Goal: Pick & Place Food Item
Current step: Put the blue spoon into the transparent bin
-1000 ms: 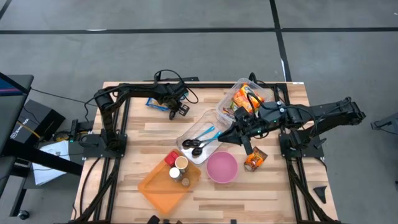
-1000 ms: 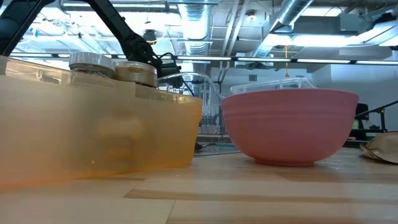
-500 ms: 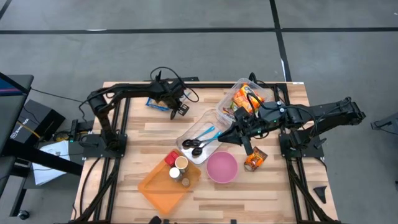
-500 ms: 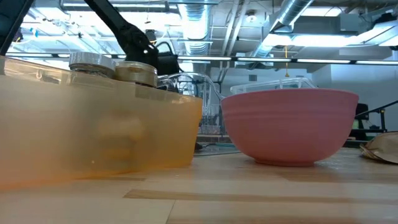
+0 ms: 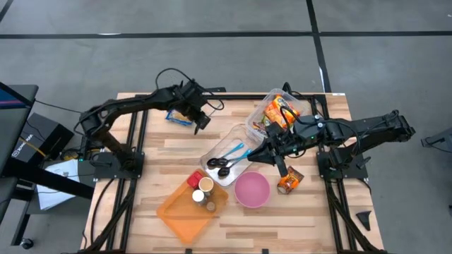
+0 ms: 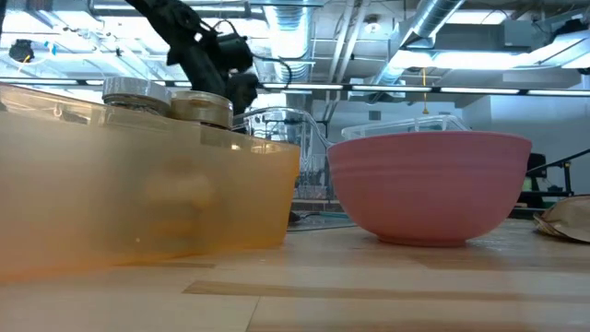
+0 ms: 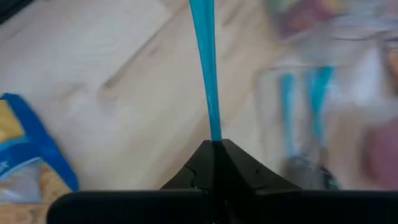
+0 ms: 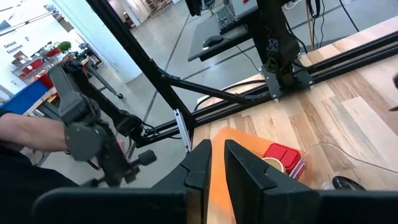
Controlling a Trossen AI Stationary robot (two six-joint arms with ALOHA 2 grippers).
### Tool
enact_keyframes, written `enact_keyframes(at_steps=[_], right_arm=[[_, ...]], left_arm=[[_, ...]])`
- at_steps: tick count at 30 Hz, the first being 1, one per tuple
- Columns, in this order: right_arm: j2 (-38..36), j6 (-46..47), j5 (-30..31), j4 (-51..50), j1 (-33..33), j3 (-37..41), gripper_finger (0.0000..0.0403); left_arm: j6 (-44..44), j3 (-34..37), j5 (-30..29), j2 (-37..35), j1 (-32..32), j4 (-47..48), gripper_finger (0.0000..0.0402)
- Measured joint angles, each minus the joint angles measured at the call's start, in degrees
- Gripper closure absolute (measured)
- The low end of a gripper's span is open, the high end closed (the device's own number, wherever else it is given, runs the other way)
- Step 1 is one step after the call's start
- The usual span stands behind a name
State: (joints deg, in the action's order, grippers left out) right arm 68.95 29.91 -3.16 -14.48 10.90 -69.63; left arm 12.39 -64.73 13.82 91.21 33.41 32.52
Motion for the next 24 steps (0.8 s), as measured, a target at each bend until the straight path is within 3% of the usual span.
enact_keyframes(at_steps=[17,24], right_arm=[[0.0,-3.6,-1.5,0.0,0.0,0.0,0.0361],[0.0,-5.0,-1.7,0.0,0.0,0.0,0.0361]], left_arm=[[0.7,-0.1,11.6,-11.6,-2.9,5.0,0.0396],[1.6,-0.1,22.5,-12.5,-6.6,3.1,0.0396]])
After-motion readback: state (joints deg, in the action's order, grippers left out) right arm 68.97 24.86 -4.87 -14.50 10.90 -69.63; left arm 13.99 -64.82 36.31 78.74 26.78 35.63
